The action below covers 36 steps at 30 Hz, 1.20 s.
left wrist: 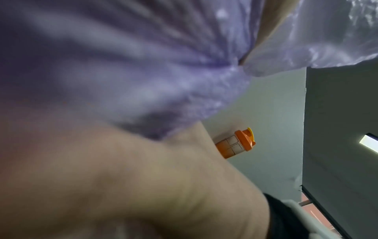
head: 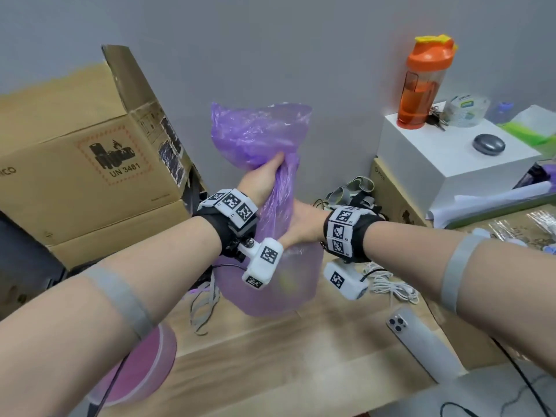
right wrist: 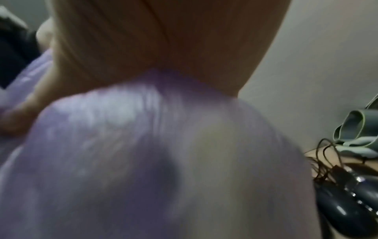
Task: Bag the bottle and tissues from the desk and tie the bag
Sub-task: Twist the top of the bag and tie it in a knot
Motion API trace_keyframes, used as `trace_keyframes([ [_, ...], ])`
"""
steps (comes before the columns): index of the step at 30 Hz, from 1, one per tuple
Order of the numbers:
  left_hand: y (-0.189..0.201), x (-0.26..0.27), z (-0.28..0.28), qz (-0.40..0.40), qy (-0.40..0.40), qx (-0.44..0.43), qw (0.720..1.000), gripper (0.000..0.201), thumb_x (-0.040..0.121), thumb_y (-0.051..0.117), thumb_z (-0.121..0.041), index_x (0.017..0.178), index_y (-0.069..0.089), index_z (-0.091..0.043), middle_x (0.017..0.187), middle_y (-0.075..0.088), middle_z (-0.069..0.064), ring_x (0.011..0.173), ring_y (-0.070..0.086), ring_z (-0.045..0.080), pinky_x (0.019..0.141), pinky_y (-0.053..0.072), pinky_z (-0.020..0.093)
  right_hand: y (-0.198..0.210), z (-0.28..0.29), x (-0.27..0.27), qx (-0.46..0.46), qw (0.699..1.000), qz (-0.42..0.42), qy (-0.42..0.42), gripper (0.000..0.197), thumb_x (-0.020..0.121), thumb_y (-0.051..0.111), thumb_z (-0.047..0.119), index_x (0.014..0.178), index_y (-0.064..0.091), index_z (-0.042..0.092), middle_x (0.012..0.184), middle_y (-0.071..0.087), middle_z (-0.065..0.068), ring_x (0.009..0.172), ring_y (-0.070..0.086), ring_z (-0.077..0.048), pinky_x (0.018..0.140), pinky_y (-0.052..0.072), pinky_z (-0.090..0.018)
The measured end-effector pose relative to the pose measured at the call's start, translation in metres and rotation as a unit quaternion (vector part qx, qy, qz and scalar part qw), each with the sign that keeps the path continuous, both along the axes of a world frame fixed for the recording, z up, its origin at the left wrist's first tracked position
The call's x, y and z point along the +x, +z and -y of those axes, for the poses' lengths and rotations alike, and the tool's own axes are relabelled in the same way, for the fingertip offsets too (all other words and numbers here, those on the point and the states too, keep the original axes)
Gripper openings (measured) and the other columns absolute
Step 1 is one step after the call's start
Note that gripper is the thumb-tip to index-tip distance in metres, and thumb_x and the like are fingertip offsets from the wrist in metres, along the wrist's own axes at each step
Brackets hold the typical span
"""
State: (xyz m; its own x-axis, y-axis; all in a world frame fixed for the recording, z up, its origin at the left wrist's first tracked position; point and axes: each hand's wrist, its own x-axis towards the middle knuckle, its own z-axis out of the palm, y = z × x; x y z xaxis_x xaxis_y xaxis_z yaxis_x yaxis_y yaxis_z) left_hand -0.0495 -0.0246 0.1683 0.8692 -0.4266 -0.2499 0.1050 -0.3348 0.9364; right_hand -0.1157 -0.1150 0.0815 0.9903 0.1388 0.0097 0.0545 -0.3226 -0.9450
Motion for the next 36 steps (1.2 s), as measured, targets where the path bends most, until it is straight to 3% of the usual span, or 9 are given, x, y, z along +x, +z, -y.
trace_keyframes([
  [4,-0.007,-0.002,0.010,0.005,0.013,0.025,1.000,0.060,0.079,0.063,-0.063,0.108,0.072,-0.011,0.108,0.074,0.003,0.102,0.068,0.023,0.100,0.049,0.034,0.003,-0.012,-0.002,0.073,0.996,0.036,-0.045,0.073,0.059,0.089,-0.001,0.124,0.055,0.001,0.109,0.069,0.004,0.107,0.066,-0.004,0.095,0.051,-0.021],
  [7,-0.013,-0.002,0.009,0.017,0.009,0.047,0.999,0.051,0.085,0.061,-0.061,0.106,0.068,-0.014,0.109,0.071,0.004,0.105,0.065,0.023,0.101,0.047,0.032,0.005,-0.005,-0.005,-0.071,0.988,0.009,-0.134,0.015,0.076,0.078,0.012,0.085,0.067,0.007,0.078,0.066,-0.001,0.071,0.061,-0.011,0.068,0.050,-0.021],
  [10,-0.017,-0.001,0.007,0.022,0.009,0.054,0.998,0.056,0.086,0.061,-0.059,0.113,0.068,-0.011,0.117,0.070,0.008,0.110,0.065,0.025,0.106,0.046,0.036,-0.002,0.001,-0.002,-0.136,0.977,0.007,-0.164,0.023,0.083,0.062,0.009,0.061,0.060,0.005,0.062,0.059,-0.013,0.057,0.048,-0.016,0.060,0.043,-0.028],
  [14,-0.025,0.000,-0.002,0.074,-0.024,0.076,0.994,0.061,0.086,0.064,-0.055,0.125,0.065,-0.007,0.116,0.067,0.001,0.107,0.063,0.021,0.101,0.044,0.028,-0.009,0.009,0.003,-0.161,0.974,-0.044,-0.156,0.021,0.086,0.063,0.021,0.088,0.071,0.001,0.087,0.072,-0.019,0.082,0.067,-0.031,0.081,0.055,-0.037],
  [17,-0.023,0.016,-0.022,0.135,-0.153,0.088,0.975,0.089,0.065,0.066,-0.079,0.130,0.060,-0.019,0.125,0.065,-0.004,0.114,0.061,0.012,0.108,0.042,0.030,-0.006,0.021,0.000,-0.077,0.976,-0.048,-0.198,0.024,0.087,0.066,0.023,0.105,0.072,0.007,0.105,0.074,-0.011,0.099,0.067,-0.023,0.093,0.050,-0.033],
  [22,-0.035,0.049,-0.060,0.121,-0.335,0.119,0.927,0.153,0.041,0.073,-0.086,0.157,0.008,-0.010,0.161,0.017,-0.005,0.146,0.024,0.007,0.121,0.022,0.027,0.006,0.046,-0.002,0.059,0.955,-0.077,-0.280,0.030,0.084,0.065,0.033,0.107,0.072,0.013,0.111,0.072,-0.011,0.104,0.067,-0.025,0.100,0.050,-0.043],
  [26,-0.051,0.034,-0.069,0.137,-0.423,0.114,0.889,0.132,0.059,0.095,-0.023,0.156,0.006,-0.022,0.156,0.035,-0.005,0.138,0.044,0.003,0.113,0.042,0.035,0.016,0.052,0.001,0.176,0.918,-0.128,-0.332,0.014,0.082,0.064,0.023,0.077,0.069,0.012,0.085,0.066,-0.011,0.088,0.059,-0.029,0.085,0.049,-0.044],
  [29,-0.057,0.016,-0.045,0.212,-0.402,0.034,0.890,0.133,0.052,0.098,-0.021,0.154,0.014,-0.016,0.154,0.040,0.003,0.144,0.038,0.013,0.117,0.036,0.039,0.024,0.038,0.004,0.268,0.901,-0.136,-0.312,0.023,0.080,0.066,0.016,0.094,0.068,-0.003,0.094,0.069,-0.024,0.084,0.061,-0.033,0.080,0.049,-0.045],
  [36,-0.048,0.003,-0.013,0.200,-0.227,-0.040,0.952,0.064,0.065,0.089,-0.002,0.121,0.058,-0.008,0.113,0.073,0.005,0.101,0.070,0.002,0.085,0.055,0.021,0.049,0.017,0.002,0.267,0.926,-0.106,-0.244,0.018,0.096,0.045,0.015,0.082,0.054,0.022,0.086,0.056,0.002,0.075,0.056,-0.012,0.066,0.051,-0.022],
])
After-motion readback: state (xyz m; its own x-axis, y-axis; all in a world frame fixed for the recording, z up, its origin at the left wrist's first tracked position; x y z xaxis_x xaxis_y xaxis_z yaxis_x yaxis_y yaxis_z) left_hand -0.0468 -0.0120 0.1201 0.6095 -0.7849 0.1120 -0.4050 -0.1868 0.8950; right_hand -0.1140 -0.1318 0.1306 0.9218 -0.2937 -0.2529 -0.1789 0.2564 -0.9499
